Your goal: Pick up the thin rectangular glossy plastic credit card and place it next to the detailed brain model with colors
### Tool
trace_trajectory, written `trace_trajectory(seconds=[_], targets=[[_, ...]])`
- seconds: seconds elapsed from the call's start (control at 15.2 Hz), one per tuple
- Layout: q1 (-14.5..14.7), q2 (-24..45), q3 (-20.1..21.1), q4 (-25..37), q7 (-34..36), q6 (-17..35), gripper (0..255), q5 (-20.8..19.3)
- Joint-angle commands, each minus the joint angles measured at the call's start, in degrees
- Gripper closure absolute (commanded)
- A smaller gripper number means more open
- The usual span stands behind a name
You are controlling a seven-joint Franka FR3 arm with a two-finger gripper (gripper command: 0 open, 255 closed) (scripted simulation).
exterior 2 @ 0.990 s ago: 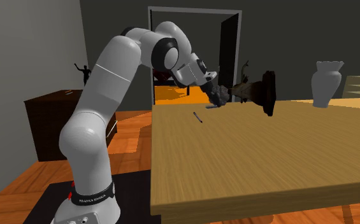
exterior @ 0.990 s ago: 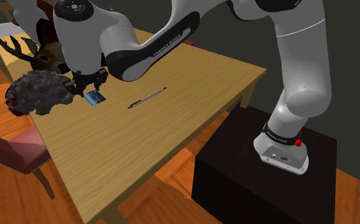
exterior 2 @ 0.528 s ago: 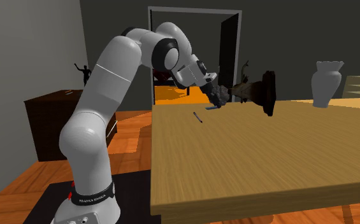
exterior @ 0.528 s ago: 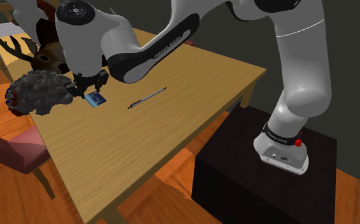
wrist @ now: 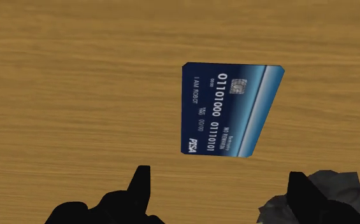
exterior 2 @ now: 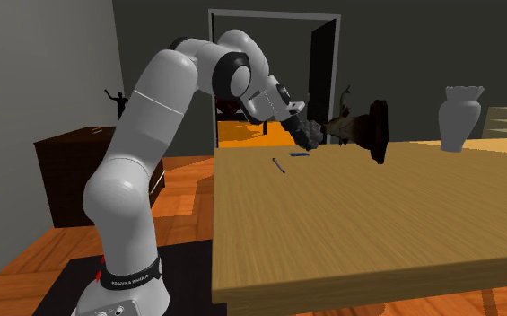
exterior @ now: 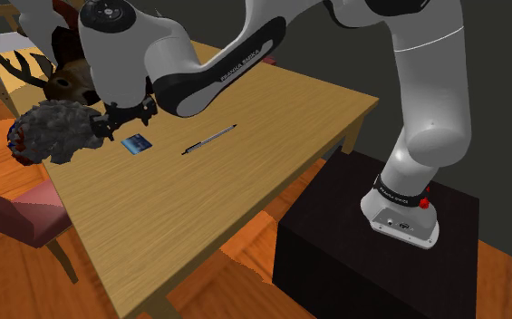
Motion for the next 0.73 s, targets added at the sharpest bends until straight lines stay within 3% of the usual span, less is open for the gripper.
trace_trajectory(seconds=[0.0, 0.13, 0.66], targets=[[-0.5, -2.3, 1.2, -0.8, -0.6, -1.1, 0, 1.7], [-1.2, -5.0, 2.5, -1.9, -1.4, -2.3, 0, 3.8], [-1.2, -5.0, 2.5, -1.9, -1.4, -2.3, 0, 3.8]])
